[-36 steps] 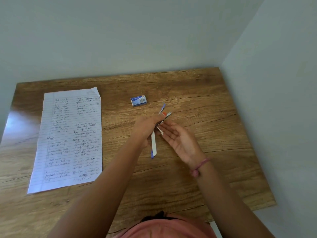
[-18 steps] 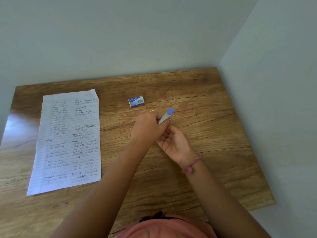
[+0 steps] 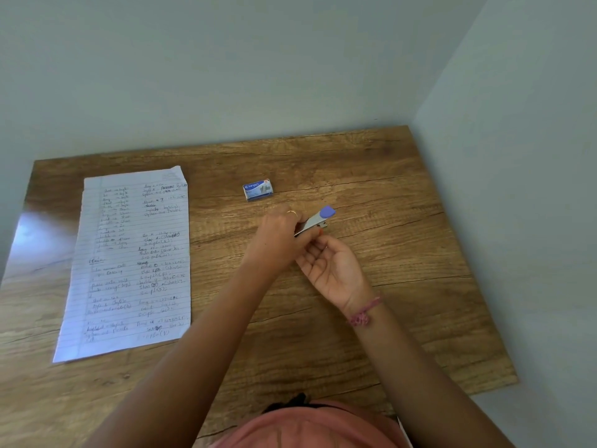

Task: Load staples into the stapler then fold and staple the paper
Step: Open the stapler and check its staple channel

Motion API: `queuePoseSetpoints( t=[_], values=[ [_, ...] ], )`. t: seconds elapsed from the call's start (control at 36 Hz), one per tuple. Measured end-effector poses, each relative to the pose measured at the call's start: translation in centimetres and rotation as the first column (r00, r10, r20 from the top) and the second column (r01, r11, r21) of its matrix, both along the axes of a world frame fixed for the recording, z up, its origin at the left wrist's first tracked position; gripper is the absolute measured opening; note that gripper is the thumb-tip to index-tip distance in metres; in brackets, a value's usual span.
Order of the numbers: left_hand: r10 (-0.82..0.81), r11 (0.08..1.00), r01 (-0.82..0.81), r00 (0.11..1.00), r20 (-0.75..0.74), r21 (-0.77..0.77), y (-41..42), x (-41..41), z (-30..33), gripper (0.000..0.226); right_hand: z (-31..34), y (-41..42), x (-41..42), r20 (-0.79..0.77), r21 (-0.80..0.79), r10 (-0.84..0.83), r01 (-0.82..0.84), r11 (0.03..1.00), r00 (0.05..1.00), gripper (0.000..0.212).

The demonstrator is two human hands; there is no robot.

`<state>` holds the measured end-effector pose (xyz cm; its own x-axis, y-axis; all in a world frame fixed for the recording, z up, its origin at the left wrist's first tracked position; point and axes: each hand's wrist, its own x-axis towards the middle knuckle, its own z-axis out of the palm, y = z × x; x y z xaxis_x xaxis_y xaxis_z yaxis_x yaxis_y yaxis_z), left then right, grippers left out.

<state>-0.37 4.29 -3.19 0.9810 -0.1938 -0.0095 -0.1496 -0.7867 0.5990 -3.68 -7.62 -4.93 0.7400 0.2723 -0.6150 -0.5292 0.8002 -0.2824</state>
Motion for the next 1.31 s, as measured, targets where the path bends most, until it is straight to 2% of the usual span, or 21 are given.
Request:
queuePoseSetpoints(
  t=[0.08, 0.28, 0.39, 0.47, 0.56, 0.58, 0.69, 0.75, 0.81, 0.86, 0.92, 0.94, 1.08, 1.17, 1.22, 1.31],
  values=[
    [-0.059, 0.998, 0.06, 0.996, -0.06, 0.015, 0.0, -0.2, -0.1, 0.046, -0.1, -0.1, -0.2, -0.008, 0.017, -0.02, 0.02, 1.0, 1.0, 0.024],
    [-0.131, 0.985, 0.118, 0.986, -0.102, -0.125, 1.1, -1.4, -0.8, 0.061, -0.4, -0.3, 0.1, -0.009, 0.028, -0.049, 0.049, 0.998, 0.999, 0.027],
    [-0.049, 0.97, -0.014, 0.967, -0.25, -0.243, 2.5, -2.3, -1.8, 0.08, -0.6, -0.3, 0.1, 0.007, 0.018, -0.069, 0.069, 0.997, 0.998, 0.028],
    [-0.037, 0.926, -0.09, 0.945, -0.326, -0.367, 3.3, -2.6, -2.4, 0.073, -0.8, -0.2, 0.1, 0.005, 0.04, -0.104, 0.104, 0.994, 0.995, 0.028],
    [-0.027, 0.918, -0.092, 0.956, -0.294, -0.385, 3.3, -2.7, -2.6, 0.038, -0.9, -0.1, 0.1, 0.019, 0.025, -0.1, 0.1, 0.995, 0.995, 0.028],
    [-0.006, 0.917, -0.106, 0.96, -0.281, -0.384, 3.2, -2.8, -2.6, 0.032, -0.9, -0.1, 0.1, 0.028, 0.008, -0.089, 0.088, 0.996, 0.996, 0.027],
    [0.061, 0.906, -0.136, 0.979, -0.195, -0.4, 2.8, -3.2, -2.7, 0.026, -0.9, -0.7, 0.3, 0.065, -0.083, -0.032, 0.037, 0.996, 0.997, 0.026],
    [0.087, 0.917, -0.137, 0.985, -0.146, -0.374, 3.0, -3.3, -2.7, 0.033, -0.9, -1.5, 0.5, 0.109, -0.161, -0.016, 0.034, 0.986, 0.994, 0.028],
    [0.076, 0.957, -0.084, 0.996, -0.037, -0.277, 3.4, -3.1, -2.5, 0.043, -0.8, -2.4, 0.7, 0.194, -0.279, 0.014, 0.041, 0.959, 0.981, 0.03],
    [0.007, 0.985, 0.004, 0.998, 0.062, -0.173, 3.8, -2.8, -2.1, 0.049, -0.7, -3.2, 0.9, 0.296, -0.495, 0.128, 0.038, 0.868, 0.947, 0.035],
    [-0.066, 0.992, 0.078, 0.991, 0.115, -0.099, 4.2, -2.4, -1.7, 0.051, -0.6, -3.8, 1.0, 0.351, -0.746, 0.311, 0.063, 0.663, 0.883, 0.044],
    [-0.092, 0.992, 0.103, 0.987, 0.13, -0.074, 4.4, -2.3, -1.6, 0.052, -0.6, -4.0, 1.0, 0.362, -0.819, 0.386, 0.091, 0.567, 0.849, 0.048],
    [-0.159, 0.987, 0.152, 0.975, 0.153, 0.054, 5.1, -1.9, -1.4, 0.053, -0.9, -4.8, 1.3, 0.347, -0.931, 0.571, 0.198, 0.308, 0.744, 0.048],
    [-0.189, 0.978, 0.176, 0.974, 0.121, 0.109, 5.3, -1.8, -1.7, 0.053, -1.3, -4.6, 1.3, 0.303, -0.952, 0.606, 0.201, 0.232, 0.735, 0.044],
    [-0.211, 0.975, 0.197, 0.964, 0.163, 0.099, 5.3, -2.0, -1.6, 0.051, -1.5, -4.5, 1.2, 0.28, -0.96, 0.629, 0.211, 0.184, 0.725, 0.04],
    [-0.2, 0.98, 0.191, 0.952, 0.232, 0.057, 5.2, -2.2, -1.8, 0.051, -1.5, -4.5, 1.2, 0.273, -0.962, 0.616, 0.197, 0.189, 0.739, 0.038]
  ],
)
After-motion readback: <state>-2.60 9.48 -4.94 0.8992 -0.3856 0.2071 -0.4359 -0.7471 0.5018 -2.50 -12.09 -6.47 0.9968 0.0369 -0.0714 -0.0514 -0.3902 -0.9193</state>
